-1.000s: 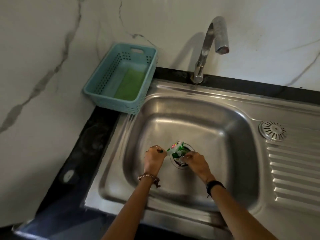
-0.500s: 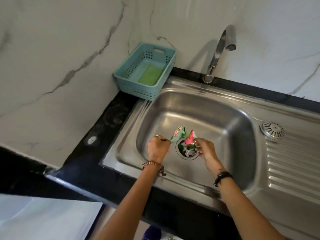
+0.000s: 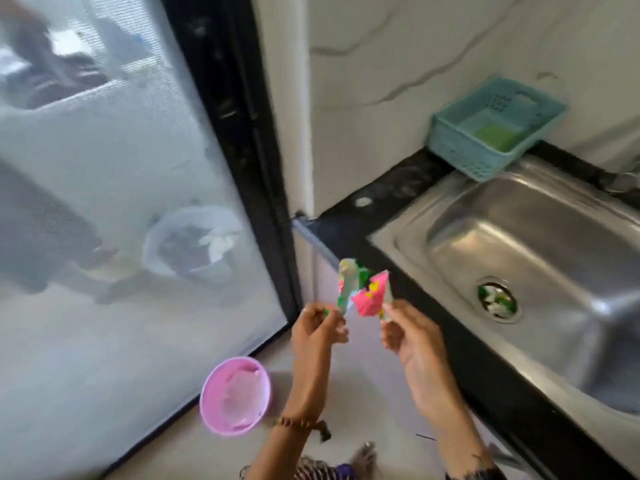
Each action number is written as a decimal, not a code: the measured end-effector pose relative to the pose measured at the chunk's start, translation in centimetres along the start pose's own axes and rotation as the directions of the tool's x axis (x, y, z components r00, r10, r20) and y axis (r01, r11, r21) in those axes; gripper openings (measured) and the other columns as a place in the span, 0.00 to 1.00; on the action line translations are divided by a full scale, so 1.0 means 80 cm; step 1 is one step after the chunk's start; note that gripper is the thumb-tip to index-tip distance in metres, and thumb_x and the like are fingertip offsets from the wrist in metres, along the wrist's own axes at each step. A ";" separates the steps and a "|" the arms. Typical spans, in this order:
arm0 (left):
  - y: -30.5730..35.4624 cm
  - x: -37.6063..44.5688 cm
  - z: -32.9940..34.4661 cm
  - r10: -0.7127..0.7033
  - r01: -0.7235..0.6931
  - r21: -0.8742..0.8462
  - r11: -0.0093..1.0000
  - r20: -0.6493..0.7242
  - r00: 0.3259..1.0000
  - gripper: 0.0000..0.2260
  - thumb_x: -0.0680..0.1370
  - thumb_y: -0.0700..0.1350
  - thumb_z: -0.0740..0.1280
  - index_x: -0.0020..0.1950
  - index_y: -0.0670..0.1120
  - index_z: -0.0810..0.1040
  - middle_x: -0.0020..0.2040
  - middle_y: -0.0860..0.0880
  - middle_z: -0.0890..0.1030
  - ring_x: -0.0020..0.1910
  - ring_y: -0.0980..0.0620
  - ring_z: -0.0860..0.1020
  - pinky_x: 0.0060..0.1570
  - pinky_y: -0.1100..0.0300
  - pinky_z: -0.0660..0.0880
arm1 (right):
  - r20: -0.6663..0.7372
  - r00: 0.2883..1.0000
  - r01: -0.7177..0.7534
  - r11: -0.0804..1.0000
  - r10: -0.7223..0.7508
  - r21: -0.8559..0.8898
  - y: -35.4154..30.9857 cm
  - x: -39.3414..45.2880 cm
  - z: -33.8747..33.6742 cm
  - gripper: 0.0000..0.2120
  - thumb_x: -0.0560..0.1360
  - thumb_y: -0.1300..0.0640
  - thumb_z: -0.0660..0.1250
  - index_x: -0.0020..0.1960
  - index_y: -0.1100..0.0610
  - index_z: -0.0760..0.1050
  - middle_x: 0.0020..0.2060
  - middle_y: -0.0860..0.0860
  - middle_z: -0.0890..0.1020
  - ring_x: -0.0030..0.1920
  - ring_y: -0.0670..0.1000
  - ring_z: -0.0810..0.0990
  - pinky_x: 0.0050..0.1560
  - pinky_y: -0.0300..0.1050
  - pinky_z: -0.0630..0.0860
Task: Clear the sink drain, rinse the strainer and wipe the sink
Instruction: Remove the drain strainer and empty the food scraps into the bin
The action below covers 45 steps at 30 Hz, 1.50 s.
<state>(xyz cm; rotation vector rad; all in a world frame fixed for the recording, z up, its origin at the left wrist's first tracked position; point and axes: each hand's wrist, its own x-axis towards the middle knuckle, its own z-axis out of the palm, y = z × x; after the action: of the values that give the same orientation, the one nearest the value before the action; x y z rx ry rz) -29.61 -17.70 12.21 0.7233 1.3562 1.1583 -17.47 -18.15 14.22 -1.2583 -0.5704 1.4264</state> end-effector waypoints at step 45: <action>-0.153 0.061 -0.292 -0.564 0.425 -0.650 0.630 -0.006 0.826 0.13 0.77 0.40 0.59 0.32 0.44 0.71 0.18 0.53 0.67 0.15 0.58 0.65 0.16 0.70 0.63 | 0.079 0.895 -0.414 0.885 0.438 -0.213 0.323 0.033 0.194 0.12 0.75 0.59 0.59 0.34 0.56 0.73 0.18 0.45 0.64 0.16 0.43 0.58 0.18 0.31 0.51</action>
<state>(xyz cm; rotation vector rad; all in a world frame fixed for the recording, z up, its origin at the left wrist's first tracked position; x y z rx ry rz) -50.34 -22.25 -4.16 -0.2764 1.1189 1.1367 -41.45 -18.64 -4.25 -1.5204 -0.5444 1.8645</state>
